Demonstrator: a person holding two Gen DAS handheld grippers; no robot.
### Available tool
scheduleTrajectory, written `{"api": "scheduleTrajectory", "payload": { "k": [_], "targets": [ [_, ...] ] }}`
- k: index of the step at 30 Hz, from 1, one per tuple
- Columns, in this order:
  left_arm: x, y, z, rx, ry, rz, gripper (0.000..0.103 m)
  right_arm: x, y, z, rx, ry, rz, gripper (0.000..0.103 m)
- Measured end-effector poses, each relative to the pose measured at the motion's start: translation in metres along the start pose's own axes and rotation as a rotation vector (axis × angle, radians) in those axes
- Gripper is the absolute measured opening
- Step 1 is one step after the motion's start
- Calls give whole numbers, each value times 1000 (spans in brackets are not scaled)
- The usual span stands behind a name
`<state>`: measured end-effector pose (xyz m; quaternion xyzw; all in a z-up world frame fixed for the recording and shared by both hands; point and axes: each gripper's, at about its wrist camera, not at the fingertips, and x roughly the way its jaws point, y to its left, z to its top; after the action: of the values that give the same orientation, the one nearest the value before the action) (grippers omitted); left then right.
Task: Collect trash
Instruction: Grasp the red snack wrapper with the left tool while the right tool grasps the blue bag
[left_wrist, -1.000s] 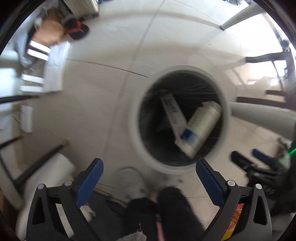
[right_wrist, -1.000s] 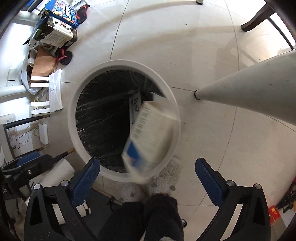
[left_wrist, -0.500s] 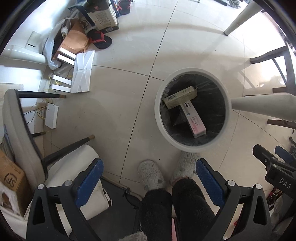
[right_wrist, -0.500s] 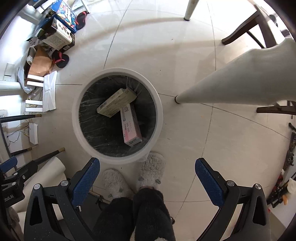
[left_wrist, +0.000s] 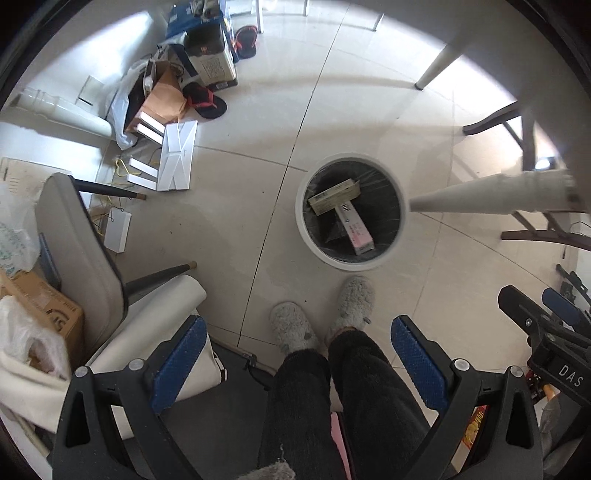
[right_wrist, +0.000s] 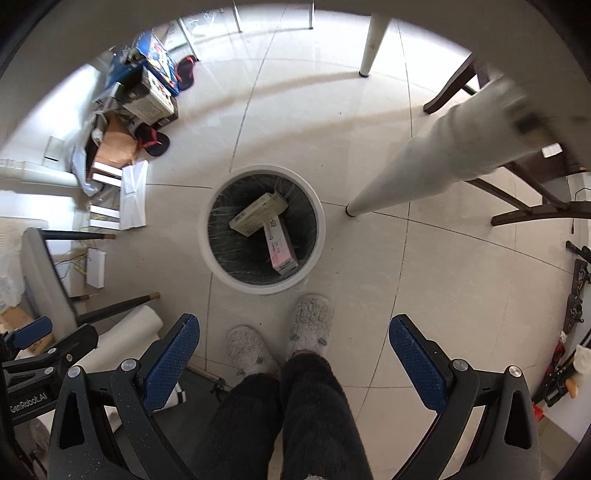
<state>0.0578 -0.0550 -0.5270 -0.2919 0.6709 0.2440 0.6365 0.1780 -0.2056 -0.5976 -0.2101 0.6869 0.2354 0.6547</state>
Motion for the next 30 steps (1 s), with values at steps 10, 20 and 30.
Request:
{"api": "scheduleTrajectory", "payload": {
  "k": [10,20,30],
  "targets": [
    [-117,-3,-25,11,-89,-42,102,-153,7,-26,13,-78,50,102],
    [-207,-9,53,-45,-265,5,103,-271,-21,32,149,-175,201,102],
    [-199,36,199,-376,-198,64,103,-240,-61,254,280,-173,199,102]
  ]
}}
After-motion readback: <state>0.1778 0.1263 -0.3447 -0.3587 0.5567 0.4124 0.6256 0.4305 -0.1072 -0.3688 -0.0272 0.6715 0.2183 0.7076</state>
